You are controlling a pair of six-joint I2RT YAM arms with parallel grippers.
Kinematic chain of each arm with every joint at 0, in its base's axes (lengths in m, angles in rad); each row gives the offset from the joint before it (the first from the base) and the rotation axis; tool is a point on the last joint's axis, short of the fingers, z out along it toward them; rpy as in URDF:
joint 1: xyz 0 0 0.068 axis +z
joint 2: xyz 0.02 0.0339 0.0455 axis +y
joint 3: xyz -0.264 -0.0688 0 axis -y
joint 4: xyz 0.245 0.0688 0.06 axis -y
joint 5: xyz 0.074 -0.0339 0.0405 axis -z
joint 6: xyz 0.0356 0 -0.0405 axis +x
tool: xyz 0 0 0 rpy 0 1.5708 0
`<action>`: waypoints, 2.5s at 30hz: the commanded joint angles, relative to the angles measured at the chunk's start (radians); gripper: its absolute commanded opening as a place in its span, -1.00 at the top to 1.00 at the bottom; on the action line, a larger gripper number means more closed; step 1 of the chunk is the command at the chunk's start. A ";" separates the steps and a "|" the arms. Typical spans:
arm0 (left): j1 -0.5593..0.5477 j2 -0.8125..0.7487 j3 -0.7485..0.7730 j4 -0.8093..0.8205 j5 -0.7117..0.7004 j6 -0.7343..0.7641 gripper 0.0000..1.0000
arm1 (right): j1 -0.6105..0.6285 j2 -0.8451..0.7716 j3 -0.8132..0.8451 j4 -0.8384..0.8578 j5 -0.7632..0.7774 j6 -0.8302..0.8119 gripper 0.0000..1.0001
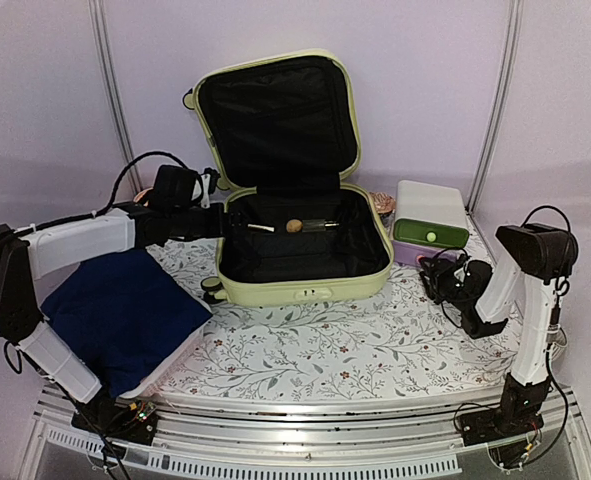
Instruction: Open, take out, and arrange the luggage
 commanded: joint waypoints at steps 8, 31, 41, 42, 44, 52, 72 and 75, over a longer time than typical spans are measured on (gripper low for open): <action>0.001 0.014 0.050 -0.040 -0.042 0.016 -0.94 | -0.034 0.062 0.126 -0.012 0.030 0.043 0.12; 0.127 0.253 0.099 -0.162 -0.006 -0.080 -0.89 | -0.017 0.106 0.178 -0.050 0.029 0.086 0.14; 0.194 0.327 0.101 -0.088 0.067 -0.082 -0.26 | 0.001 0.128 0.211 -0.043 0.046 0.108 0.26; 0.197 0.336 0.106 -0.087 0.064 -0.082 -0.19 | 0.001 0.127 0.212 -0.044 0.048 0.108 0.29; 0.205 0.347 0.111 -0.080 0.055 -0.086 0.03 | 0.002 0.120 0.206 -0.045 0.052 0.108 0.31; 0.262 0.347 0.114 -0.030 0.015 -0.158 1.00 | -0.011 0.077 0.159 -0.042 0.064 0.093 0.43; 0.279 0.284 0.001 0.235 -0.059 -0.493 1.00 | -0.026 0.072 0.116 0.074 0.004 0.094 0.14; 0.274 0.296 0.022 0.237 -0.047 -0.488 1.00 | -0.013 0.082 0.138 0.081 0.008 0.095 0.10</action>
